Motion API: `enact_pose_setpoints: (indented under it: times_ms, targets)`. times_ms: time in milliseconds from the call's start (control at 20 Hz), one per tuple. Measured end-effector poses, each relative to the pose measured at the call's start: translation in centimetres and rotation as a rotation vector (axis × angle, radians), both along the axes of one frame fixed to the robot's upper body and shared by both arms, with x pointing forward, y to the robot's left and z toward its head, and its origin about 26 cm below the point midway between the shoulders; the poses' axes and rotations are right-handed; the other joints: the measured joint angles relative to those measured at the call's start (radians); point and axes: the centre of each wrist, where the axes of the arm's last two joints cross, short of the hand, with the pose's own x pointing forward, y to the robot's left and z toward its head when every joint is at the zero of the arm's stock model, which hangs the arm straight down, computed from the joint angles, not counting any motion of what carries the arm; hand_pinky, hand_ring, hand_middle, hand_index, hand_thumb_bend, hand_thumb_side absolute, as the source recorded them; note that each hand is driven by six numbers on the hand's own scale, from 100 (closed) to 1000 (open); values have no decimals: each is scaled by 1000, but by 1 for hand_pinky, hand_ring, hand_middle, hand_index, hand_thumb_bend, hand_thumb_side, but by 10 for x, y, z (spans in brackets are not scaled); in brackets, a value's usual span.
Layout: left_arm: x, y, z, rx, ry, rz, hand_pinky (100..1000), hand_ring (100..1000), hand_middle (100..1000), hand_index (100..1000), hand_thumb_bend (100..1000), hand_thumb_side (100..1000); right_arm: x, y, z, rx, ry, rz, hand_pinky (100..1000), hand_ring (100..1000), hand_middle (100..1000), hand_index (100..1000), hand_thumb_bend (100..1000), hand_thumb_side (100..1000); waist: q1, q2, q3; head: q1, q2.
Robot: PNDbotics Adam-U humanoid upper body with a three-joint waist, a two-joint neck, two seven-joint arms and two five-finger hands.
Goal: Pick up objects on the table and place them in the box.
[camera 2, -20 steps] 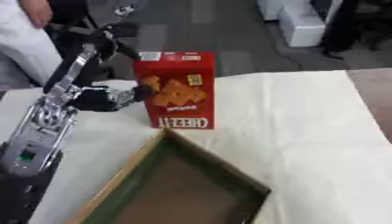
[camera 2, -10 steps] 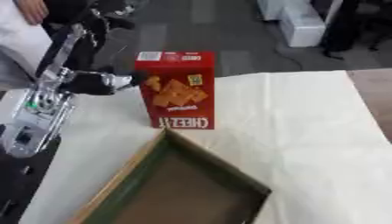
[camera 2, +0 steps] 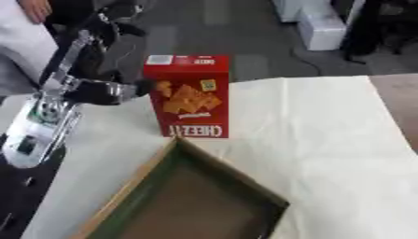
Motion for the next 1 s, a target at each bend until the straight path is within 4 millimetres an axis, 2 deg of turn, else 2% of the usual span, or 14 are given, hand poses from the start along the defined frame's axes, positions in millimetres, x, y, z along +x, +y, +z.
enact_pose_setpoints:
  times_ms: [150,1000]
  targets:
    - [2,1,-3,5,13,0,899,752,916,879,656,286,0,0,0,-2,3,-1,518,729,807,820,100,634,0,0,-2,0,0]
    - [14,1,-22,-9,82,2,911,748,923,877,606,369,0,1,-1,-5,12,4,516,722,808,820,100,630,0,6,-9,0,2]
